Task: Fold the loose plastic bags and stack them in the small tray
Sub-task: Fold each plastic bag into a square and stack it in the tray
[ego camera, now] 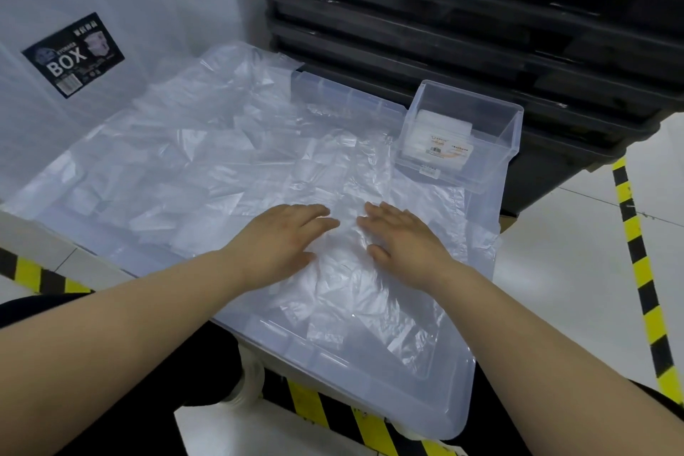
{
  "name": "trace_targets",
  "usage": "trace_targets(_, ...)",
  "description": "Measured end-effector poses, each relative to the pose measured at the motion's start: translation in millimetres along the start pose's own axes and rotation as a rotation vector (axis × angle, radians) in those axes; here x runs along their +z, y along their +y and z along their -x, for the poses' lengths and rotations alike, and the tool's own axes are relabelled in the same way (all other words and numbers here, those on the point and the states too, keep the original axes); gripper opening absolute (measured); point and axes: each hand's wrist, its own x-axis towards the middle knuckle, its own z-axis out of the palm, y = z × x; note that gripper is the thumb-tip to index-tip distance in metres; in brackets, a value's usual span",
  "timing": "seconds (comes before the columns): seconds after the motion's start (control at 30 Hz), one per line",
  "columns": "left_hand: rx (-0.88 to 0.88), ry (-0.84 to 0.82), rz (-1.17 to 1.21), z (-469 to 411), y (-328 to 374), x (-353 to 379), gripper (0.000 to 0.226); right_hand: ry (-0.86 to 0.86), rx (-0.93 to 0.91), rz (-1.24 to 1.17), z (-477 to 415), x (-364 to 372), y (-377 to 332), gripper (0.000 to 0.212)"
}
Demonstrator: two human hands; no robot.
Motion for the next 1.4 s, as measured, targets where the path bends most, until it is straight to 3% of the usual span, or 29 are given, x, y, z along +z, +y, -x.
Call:
trace_targets(0.13, 0.020, 0.007, -0.004, -6, -4, 9, 0.047, -0.003, -0.006, 0.001, -1, 0, 1, 0.050)
trace_targets(0.33, -0.012, 0.038, 0.184, -9, 3, 11, 0.045, 0.008, -0.029, -0.014, 0, -4, 2, 0.050)
trace_targets(0.57, 0.088, 0.238, 0.031, -15, 17, 15, 0.039, 0.071, -0.044, -0.059, 2, -4, 2, 0.046)
trace_targets(0.7, 0.220, 0.166, 0.107, -9, 17, 16, 0.036, 0.164, -0.061, -0.094, 7, -10, 1, 0.036)
trace_targets(0.8, 0.253, 0.076, 0.145, 0, 19, 17, 0.033, 0.092, -0.096, -0.101, 12, -11, -2, 0.031)
trace_targets(0.9, 0.257, -0.009, 0.148, 4, 22, 18, 0.034, 0.047, -0.096, -0.097, 12, -9, -2, 0.028)
trace_targets(1.07, 0.211, -0.017, 0.218, -2, 29, 13, 0.051, 0.052, -0.063, -0.177, 11, -10, -3, 0.026)
trace_targets(1.13, 0.073, -0.040, 0.322, -6, 36, 4, 0.049, 0.058, -0.039, -0.247, 10, -9, -3, 0.026)
trace_targets(1.2, -0.222, -0.056, 0.493, -13, 35, 0, 0.048, 0.065, -0.006, -0.340, 11, -10, -3, 0.026)
trace_targets(1.27, -0.491, -0.199, 0.756, -21, 30, 0, 0.037, 0.057, 0.028, -0.394, 10, -12, -3, 0.027)
trace_targets(1.4, -0.697, -0.178, 0.906, -38, 19, 3, 0.033, 0.052, 0.121, -0.606, 8, -14, -3, 0.028)
